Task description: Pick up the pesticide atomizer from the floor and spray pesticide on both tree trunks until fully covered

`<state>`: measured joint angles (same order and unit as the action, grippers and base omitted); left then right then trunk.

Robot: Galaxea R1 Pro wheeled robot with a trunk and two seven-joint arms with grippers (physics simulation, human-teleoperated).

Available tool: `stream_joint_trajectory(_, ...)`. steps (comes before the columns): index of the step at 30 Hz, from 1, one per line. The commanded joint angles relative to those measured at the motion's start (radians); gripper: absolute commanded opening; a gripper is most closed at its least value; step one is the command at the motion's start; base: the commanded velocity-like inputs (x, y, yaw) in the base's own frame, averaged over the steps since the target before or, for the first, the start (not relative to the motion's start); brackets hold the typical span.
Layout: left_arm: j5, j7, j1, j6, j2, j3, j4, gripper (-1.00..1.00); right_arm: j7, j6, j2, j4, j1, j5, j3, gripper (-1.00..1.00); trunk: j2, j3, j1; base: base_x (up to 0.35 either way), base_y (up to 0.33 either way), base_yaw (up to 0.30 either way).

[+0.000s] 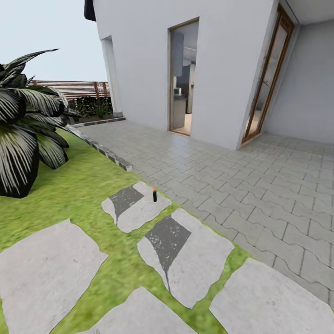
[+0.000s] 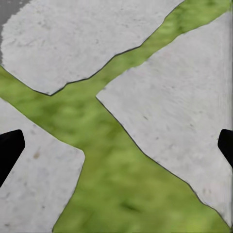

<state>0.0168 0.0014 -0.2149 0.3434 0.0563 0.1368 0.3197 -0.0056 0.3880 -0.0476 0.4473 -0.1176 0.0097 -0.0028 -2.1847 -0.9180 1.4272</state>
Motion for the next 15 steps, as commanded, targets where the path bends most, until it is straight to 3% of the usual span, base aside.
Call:
stream_joint_trajectory(1,0.002,0.0,0.0,0.003,0.0,0.001,-0.001,1.0,-0.001,0.003,0.0,-0.001,-0.001,0.001,0.0,1.0,0.0,-0.001,0.0,0.29,-0.206,0.0)
stream_joint_trajectory(15,0.002,0.0,0.0,0.003,0.0,0.0,-0.001,1.0,-0.001,0.003,0.0,-0.001,-0.001,0.001,0.001,1.0,0.0,-0.001,0.0,0.29,-0.206,0.0)
